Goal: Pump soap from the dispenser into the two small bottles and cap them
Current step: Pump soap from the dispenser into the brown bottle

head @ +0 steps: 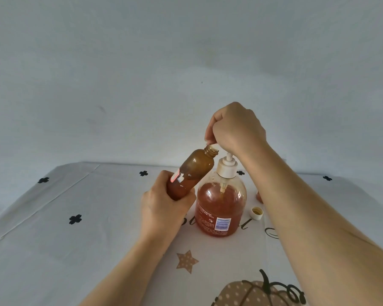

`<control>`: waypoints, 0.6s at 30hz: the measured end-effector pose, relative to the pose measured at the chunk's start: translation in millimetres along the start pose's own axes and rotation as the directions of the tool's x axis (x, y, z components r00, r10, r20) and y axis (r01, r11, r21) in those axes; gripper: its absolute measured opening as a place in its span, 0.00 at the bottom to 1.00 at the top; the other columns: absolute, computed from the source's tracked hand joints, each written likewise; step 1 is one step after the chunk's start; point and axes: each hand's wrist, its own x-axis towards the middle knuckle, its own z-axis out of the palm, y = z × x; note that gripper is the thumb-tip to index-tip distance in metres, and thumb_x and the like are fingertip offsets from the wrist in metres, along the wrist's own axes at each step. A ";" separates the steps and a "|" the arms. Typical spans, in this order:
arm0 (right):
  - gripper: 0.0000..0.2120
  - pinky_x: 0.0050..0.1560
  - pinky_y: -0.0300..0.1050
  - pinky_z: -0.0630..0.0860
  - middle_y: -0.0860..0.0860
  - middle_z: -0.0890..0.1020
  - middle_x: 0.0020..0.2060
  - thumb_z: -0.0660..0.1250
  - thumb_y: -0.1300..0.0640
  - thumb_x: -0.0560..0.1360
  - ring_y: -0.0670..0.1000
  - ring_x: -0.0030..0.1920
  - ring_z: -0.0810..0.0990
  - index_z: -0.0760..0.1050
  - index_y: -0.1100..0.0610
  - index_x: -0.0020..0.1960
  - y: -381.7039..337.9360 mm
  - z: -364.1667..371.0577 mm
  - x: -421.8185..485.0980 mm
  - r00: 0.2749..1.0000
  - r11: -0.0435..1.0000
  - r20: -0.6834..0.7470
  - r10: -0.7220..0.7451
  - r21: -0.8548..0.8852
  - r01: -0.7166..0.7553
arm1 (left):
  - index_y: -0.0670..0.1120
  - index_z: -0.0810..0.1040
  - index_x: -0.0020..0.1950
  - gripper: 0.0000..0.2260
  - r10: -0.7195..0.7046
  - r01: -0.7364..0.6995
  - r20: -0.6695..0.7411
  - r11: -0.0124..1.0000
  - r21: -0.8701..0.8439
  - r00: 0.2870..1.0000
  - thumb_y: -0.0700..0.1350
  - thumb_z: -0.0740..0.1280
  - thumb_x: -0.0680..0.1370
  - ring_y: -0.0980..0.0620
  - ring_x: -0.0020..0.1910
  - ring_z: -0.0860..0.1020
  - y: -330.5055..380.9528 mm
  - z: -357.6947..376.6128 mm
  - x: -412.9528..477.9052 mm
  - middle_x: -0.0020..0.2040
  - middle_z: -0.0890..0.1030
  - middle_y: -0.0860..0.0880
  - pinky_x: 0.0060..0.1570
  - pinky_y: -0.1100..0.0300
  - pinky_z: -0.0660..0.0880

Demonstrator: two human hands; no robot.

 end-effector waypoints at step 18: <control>0.15 0.54 0.53 0.81 0.53 0.85 0.43 0.60 0.67 0.71 0.56 0.47 0.84 0.84 0.55 0.44 3.7 8.0 9.9 0.997 1.000 0.076 -0.013 0.014 0.012 | 0.53 0.73 0.40 0.11 0.030 -0.031 -0.039 0.999 -0.019 0.999 0.44 0.75 0.69 0.61 0.32 0.74 -2.4 1.3 1.2 0.28 0.76 0.58 0.30 0.73 0.68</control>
